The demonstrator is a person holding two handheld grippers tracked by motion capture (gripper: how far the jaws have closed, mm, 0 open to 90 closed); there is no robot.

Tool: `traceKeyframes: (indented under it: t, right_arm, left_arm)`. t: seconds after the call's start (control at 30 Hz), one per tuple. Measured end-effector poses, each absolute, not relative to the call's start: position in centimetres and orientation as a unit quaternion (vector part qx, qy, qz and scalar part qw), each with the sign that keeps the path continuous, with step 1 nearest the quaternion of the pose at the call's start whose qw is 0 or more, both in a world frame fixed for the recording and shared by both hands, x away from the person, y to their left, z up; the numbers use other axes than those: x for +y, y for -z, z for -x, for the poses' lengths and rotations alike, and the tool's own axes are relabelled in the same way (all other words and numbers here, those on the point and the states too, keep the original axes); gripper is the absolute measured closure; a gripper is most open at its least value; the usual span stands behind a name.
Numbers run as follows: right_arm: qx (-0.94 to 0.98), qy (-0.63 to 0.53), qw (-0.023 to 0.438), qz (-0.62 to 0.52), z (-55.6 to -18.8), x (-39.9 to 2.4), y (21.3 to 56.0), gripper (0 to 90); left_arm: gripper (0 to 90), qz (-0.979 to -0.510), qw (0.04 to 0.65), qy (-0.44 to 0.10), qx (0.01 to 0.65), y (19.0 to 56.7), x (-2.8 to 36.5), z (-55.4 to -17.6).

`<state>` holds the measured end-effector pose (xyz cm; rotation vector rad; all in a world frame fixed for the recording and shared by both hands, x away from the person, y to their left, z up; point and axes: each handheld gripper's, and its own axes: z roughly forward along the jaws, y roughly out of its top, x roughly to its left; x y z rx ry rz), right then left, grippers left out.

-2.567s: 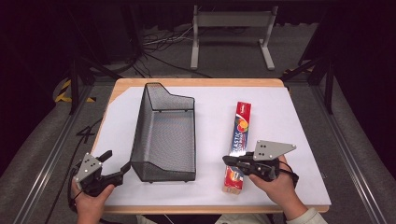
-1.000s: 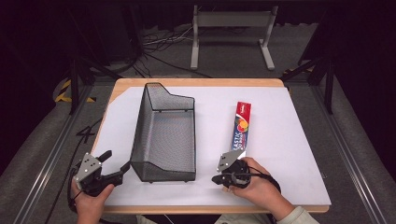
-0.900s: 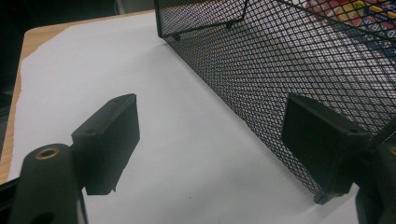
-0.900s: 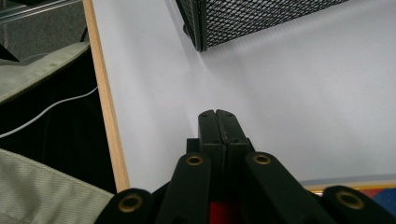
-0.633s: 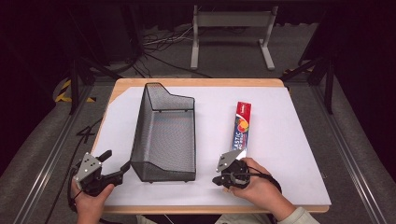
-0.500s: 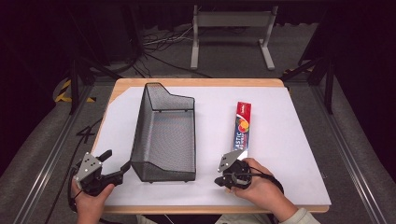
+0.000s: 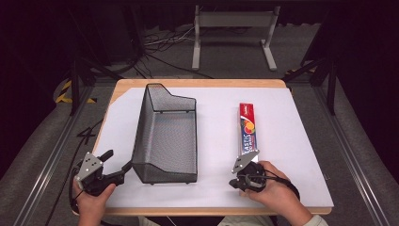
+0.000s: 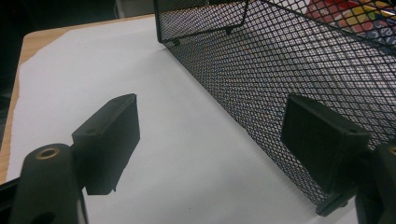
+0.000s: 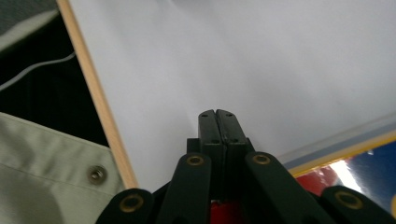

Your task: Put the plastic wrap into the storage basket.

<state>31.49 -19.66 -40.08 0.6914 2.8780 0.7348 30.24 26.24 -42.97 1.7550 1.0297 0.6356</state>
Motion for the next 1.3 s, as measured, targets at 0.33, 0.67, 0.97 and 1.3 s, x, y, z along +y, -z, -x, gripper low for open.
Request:
traceKeyframes:
  t: [0.33, 0.67, 0.97, 1.3]
  right_arm:
    - [0.935, -0.237, 0.043, -0.261, -31.4, -22.3, 39.9, 90.0]
    - [0.919, -0.234, 0.068, -0.311, -31.3, -26.3, 39.7, 90.0]
    - [0.904, -0.225, 0.093, -0.352, -31.5, -28.1, 39.6, 90.0]
    - [0.891, -0.319, 0.089, -0.31, -31.3, -28.7, 38.6, 76.0]
  left_arm:
    - [20.5, -0.72, 0.483, -0.262, 0.423, 43.0, 26.2, -30.2]
    - [20.5, -0.721, 0.482, -0.261, 0.424, 42.9, 26.2, -30.3]
    - [20.5, -0.721, 0.482, -0.261, 0.423, 42.9, 26.1, -30.3]
    - [20.6, -0.72, 0.482, -0.261, 0.426, 43.0, 26.2, -30.4]
